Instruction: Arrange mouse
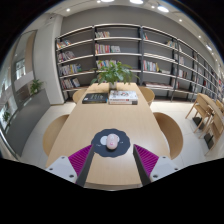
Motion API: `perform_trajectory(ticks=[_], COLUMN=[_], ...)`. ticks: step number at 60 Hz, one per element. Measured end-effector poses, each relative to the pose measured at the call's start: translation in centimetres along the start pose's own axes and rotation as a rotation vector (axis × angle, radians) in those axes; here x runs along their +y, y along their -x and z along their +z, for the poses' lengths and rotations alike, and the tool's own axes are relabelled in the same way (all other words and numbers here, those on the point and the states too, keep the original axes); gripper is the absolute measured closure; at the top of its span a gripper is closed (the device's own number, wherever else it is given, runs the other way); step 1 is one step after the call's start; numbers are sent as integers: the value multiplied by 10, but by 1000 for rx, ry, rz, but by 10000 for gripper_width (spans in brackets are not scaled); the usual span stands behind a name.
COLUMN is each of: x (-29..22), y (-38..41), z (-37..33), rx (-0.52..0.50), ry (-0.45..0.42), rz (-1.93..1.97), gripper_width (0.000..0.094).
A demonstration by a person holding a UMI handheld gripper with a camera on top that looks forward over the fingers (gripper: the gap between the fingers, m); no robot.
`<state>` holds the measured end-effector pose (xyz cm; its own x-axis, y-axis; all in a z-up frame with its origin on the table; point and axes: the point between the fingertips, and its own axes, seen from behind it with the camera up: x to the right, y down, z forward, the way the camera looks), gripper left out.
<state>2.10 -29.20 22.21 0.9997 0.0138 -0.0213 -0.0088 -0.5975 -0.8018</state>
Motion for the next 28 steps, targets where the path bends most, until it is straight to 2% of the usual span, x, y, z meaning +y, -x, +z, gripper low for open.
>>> perform_trajectory(ticks=[28], x=[21], y=[-12], z=[-22], rx=[11], ry=[11], rz=[23], gripper_width=[157])
